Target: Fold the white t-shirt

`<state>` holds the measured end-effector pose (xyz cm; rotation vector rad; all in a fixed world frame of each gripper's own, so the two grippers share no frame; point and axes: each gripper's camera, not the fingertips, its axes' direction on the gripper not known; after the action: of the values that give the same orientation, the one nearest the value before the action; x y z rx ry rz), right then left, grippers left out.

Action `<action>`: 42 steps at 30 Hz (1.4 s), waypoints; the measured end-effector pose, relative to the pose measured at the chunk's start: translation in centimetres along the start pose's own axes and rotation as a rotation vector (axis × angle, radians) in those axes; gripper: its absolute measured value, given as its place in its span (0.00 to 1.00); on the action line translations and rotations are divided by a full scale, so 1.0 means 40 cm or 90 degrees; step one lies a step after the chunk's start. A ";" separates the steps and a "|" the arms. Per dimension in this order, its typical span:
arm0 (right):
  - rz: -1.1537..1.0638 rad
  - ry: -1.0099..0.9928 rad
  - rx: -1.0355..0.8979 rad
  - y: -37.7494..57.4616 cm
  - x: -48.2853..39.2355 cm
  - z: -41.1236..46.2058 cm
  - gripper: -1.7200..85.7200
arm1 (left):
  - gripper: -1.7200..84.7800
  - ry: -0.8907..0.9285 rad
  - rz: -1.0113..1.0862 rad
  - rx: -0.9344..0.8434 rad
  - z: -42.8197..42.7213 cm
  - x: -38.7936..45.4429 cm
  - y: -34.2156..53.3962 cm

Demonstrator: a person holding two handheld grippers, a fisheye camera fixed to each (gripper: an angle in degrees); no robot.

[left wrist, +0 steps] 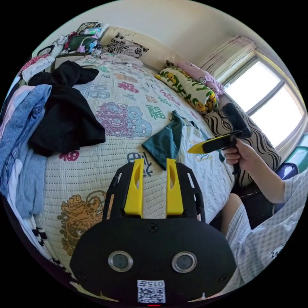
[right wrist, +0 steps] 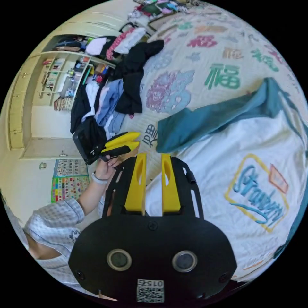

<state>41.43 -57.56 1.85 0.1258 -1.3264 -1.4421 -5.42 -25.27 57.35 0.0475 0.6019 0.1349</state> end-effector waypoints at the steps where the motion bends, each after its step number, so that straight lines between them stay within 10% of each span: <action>1: 0.018 -0.003 -0.015 -0.024 0.002 0.020 0.11 | 0.14 0.004 0.004 0.011 -0.009 -0.009 0.005; 24: 0.016 0.026 0.164 -0.523 -0.290 -0.327 0.02 | 0.22 0.106 -0.030 0.055 -0.166 -0.126 -0.126; 42: -0.080 0.168 0.031 -0.900 -0.575 -0.176 0.02 | 0.01 0.155 -0.209 0.171 -0.362 -0.251 -0.078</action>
<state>32.67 -53.96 -40.40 0.4232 -1.1528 -1.4430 -21.46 -29.68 50.80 0.1935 0.8597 -0.2633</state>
